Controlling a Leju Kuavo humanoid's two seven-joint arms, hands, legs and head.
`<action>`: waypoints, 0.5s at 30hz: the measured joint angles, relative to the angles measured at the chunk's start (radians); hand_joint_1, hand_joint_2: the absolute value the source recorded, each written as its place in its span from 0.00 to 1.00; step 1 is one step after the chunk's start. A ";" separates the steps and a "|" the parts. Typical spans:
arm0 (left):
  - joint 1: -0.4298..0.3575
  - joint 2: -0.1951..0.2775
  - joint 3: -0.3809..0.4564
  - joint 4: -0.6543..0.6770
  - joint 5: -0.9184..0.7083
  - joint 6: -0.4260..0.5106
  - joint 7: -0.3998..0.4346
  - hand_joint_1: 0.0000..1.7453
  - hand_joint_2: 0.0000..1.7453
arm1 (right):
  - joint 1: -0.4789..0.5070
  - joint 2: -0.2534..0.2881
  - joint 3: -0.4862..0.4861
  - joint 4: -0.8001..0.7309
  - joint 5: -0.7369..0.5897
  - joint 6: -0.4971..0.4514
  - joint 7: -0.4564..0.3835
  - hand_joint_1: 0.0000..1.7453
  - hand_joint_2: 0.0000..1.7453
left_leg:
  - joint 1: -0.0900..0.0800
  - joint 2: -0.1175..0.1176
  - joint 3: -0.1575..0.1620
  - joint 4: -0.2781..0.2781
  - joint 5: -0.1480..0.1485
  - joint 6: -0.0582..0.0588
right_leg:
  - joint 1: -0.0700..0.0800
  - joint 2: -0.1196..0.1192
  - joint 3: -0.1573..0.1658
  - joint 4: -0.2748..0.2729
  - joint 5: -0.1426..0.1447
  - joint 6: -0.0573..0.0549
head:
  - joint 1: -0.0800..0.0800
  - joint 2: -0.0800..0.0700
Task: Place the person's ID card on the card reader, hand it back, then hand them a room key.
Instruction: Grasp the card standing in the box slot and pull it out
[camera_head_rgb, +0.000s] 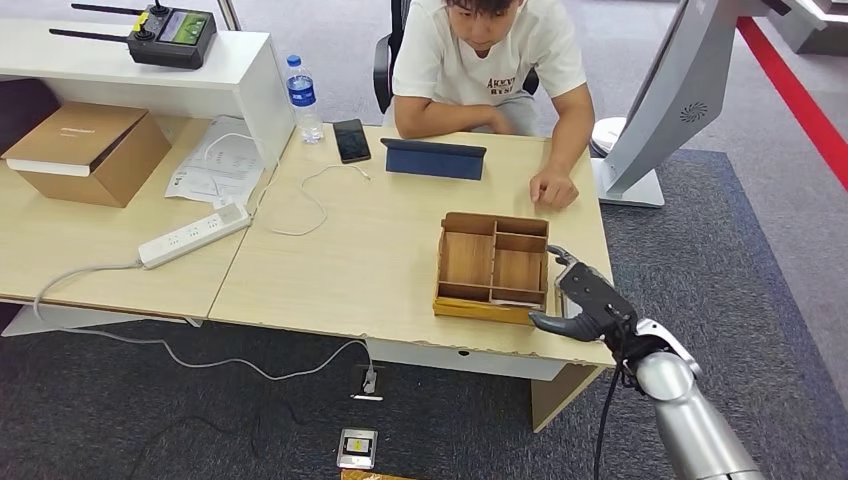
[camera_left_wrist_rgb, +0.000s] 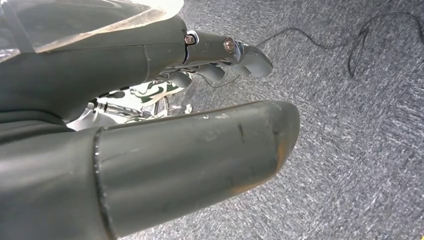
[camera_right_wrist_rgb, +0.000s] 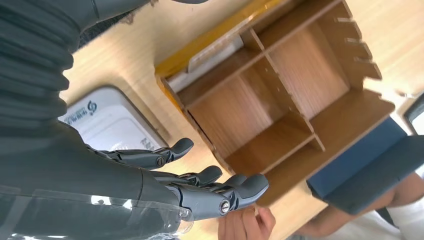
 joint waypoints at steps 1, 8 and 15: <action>0.000 0.000 0.000 0.000 0.002 0.000 0.001 0.00 0.00 | 0.009 0.000 0.002 -0.010 0.007 0.004 0.000 0.00 1.00 | 0.000 0.000 0.000 0.000 0.000 0.000 | 0.000 0.000 0.000 0.000 0.000 0.000 | 0.000 0.000; 0.000 0.000 0.000 0.000 0.008 0.000 0.005 0.00 0.00 | 0.076 -0.006 0.025 -0.109 0.194 -0.078 0.011 0.00 1.00 | 0.000 0.000 0.000 0.000 0.000 0.000 | 0.000 0.000 0.000 0.000 0.000 0.000 | 0.000 0.000; 0.000 -0.005 -0.004 0.000 -0.012 0.009 -0.002 0.00 0.00 | 0.096 0.002 0.055 -0.172 0.359 -0.191 0.018 0.00 1.00 | 0.000 0.000 0.000 0.000 0.000 0.000 | 0.000 0.000 0.000 0.000 -0.001 -0.001 | 0.000 0.000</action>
